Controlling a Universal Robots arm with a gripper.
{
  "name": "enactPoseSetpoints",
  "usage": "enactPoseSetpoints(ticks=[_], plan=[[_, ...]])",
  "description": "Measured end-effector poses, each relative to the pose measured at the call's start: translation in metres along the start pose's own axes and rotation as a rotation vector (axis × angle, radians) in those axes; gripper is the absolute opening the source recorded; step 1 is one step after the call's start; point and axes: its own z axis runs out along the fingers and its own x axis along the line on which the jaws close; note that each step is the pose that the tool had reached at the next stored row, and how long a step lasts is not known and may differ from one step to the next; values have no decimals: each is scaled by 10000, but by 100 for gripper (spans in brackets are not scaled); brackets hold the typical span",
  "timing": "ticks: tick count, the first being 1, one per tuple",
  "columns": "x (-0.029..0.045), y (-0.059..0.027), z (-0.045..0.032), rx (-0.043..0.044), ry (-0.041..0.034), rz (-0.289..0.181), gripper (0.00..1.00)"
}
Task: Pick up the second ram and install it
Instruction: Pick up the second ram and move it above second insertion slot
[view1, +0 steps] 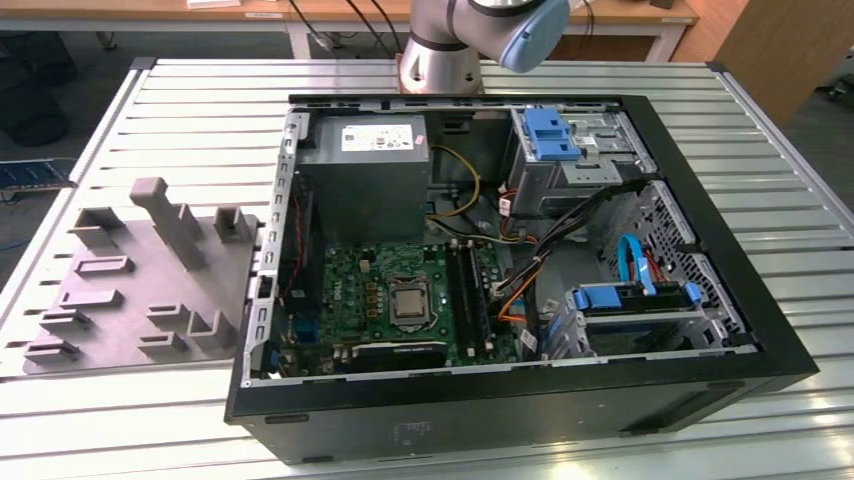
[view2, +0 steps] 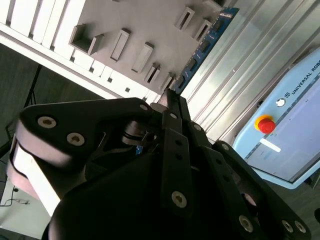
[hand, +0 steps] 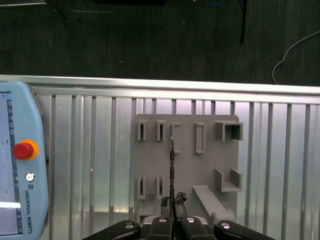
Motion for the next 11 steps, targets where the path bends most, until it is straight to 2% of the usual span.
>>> enactPoseSetpoints(ticks=[8,11], plan=[[-1,-1,-19,9,-1,0,13],[-1,-32,-18,8,-2,0,13]])
